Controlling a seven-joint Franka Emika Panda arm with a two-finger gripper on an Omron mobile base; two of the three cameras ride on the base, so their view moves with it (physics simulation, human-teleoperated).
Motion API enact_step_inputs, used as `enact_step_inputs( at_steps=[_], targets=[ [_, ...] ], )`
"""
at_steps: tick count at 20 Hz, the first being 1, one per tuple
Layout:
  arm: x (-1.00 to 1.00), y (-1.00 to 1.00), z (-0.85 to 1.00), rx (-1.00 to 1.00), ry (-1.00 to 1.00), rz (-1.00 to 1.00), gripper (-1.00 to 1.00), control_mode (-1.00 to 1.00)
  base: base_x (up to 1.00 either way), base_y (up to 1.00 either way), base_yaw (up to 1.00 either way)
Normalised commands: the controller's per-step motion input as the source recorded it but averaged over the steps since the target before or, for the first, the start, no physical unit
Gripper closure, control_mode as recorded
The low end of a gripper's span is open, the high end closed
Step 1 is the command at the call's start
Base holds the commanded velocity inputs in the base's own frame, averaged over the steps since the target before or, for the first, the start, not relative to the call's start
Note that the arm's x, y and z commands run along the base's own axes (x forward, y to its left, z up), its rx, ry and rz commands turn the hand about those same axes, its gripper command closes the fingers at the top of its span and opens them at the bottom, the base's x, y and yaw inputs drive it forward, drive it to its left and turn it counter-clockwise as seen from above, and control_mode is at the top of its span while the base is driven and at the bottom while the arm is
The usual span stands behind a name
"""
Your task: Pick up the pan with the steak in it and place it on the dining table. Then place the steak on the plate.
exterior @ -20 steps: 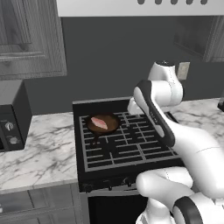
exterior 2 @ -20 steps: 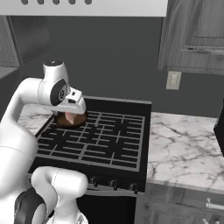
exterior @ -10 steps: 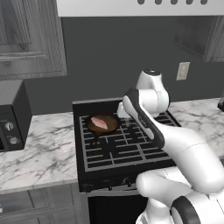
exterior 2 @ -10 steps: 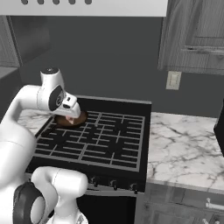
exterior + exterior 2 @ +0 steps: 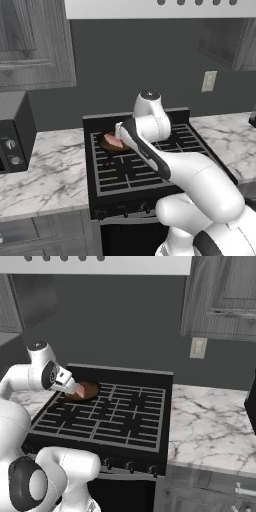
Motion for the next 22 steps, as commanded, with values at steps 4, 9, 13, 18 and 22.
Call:
enact_step_inputs(
  at_steps=[4, 9, 13, 18, 22],
  targets=[
    [0.07, 0.5, -0.2, 0.0, -0.1, -0.08, -1.0, -1.0, 0.0, 0.0, 0.0],
    [0.23, 0.4, -0.29, 0.0, -0.04, -0.08, -1.0, -1.0, 0.0, 0.0, 0.0],
    [0.36, 0.29, -0.3, 0.03, -0.01, -0.07, -1.0, -1.0, 0.0, 0.0, 0.0],
    [0.31, 0.23, -0.27, 0.03, 0.0, -0.05, -1.0, -1.0, 0.0, 0.0, 0.0],
    [0.23, 0.2, -0.24, 0.0, -0.01, -0.03, -1.0, -1.0, 0.0, 0.0, 0.0]
  ],
)
